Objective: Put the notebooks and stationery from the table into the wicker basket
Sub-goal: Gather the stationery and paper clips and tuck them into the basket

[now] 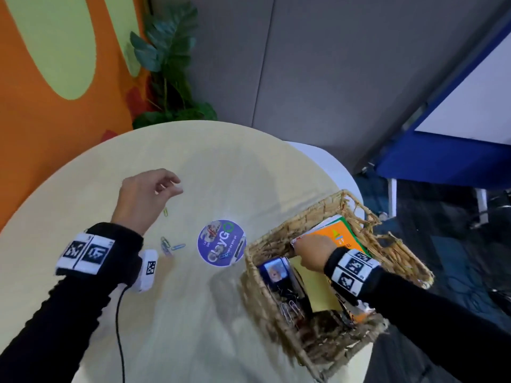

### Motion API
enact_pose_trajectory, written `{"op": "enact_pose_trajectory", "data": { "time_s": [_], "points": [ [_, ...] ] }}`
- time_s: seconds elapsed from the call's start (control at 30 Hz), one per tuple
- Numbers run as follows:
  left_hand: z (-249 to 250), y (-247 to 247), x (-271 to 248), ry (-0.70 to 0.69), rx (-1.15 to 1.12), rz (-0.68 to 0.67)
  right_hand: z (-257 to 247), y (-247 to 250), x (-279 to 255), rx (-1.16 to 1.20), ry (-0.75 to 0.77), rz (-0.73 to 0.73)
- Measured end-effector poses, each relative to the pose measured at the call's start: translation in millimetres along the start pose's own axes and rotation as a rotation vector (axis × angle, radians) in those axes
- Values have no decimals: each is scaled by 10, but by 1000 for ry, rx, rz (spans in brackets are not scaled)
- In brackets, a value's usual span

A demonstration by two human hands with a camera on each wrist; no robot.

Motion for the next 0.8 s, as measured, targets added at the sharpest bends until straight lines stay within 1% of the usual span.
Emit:
{"op": "enact_pose_trajectory", "data": {
  "time_s": [0.1, 0.17, 0.27, 0.33, 0.43, 0.5, 0.53, 0.63, 0.7, 0.77, 0.8],
  "points": [
    [325, 120, -314, -15, -22, -63, -107, -34, 116, -70, 51, -7],
    [502, 145, -555, -17, -25, -138, -122, -80, 164, -105, 59, 12],
    [712, 82, -912, 40, -23, -261, -137, -109, 147, -155, 67, 85],
    [851, -40, -1102, 84, -39, -328, -128, -121, 107, -161, 87, 159],
    [1095, -372, -1301, 89, -45, -476, -67, -106, 32, -89, 109, 271],
    [1307, -657, -1376, 44, -24, -585, 43, -15, -57, -4, 94, 353],
    [1423, -796, -1393, 2, 5, -625, 131, 46, -120, 47, 64, 392],
    [1714, -1219, -1439, -118, 128, -754, 450, 162, -366, 204, -9, 482],
    [1833, -1487, -1469, -154, 217, -856, 644, 155, -557, 300, -34, 531],
    [1861, -1738, -1556, -201, 376, -988, 794, 92, -720, 366, -68, 566],
    [1812, -1864, -1631, -194, 472, -1044, 850, 42, -780, 399, -90, 560]
  ]
}}
Point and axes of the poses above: each hand's wrist, its own x-axis towards the middle knuckle, its own y-axis out of the back of the hand, z = x × y, the point moved 5 cm from there along x, towards the middle knuckle, and after that the axes turned 8 degrees about z, right-handed, at the moved point
